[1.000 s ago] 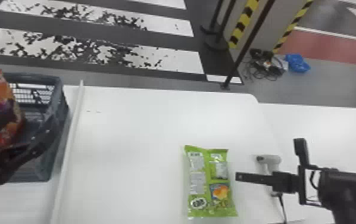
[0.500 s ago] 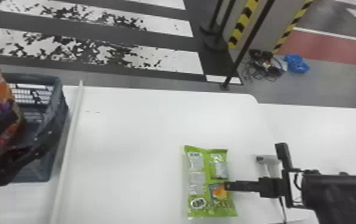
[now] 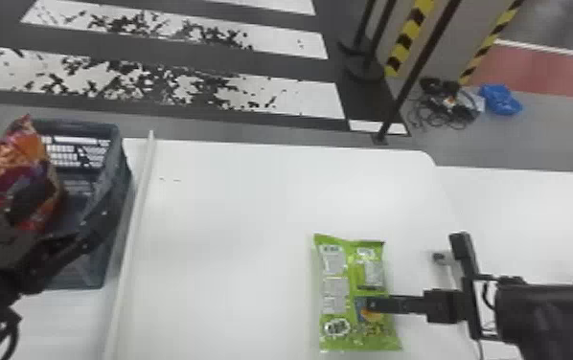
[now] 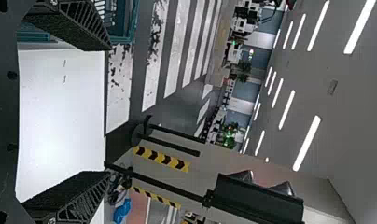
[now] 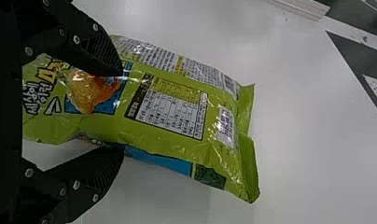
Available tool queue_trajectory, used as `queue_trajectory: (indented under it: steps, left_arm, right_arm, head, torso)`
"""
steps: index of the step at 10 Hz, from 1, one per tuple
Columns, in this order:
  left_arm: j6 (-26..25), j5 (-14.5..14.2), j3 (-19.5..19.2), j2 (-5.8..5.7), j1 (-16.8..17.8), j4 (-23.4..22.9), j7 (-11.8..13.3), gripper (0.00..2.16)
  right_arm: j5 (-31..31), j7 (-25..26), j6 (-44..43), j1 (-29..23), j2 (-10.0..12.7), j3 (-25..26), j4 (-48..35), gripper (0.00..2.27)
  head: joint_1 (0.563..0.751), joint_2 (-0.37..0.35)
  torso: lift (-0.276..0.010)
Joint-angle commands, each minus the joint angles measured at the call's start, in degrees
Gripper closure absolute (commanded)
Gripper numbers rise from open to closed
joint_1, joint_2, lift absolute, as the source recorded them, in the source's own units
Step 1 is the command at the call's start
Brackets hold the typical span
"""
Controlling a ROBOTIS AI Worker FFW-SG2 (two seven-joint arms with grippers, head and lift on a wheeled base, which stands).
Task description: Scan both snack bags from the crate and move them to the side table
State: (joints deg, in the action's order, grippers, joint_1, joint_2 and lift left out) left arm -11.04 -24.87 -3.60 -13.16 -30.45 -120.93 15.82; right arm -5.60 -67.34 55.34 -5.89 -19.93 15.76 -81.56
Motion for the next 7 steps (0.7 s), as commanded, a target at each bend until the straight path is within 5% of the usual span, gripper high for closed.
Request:
queue_trajectory:
  steps: [1,7]
  left_arm:
    - [0.17,0.0,0.0,-0.02,0.21,0.43,0.0,0.04]
    - [1.58,-0.27,0.0,-0.02,0.04,0.7,0.09,0.04]
  right_arm:
    - [-0.73,0.37,-1.07,0.18,0.15,-0.21,0.0,2.25]
    - [6.04,0.37,7.02,-6.32,5.69,9.81,-19.78,2.25]
  head:
    - [0.695,-0.203]
    - [0.695,-0.176]
  torso:
    - [-0.029]
    - [-0.029]
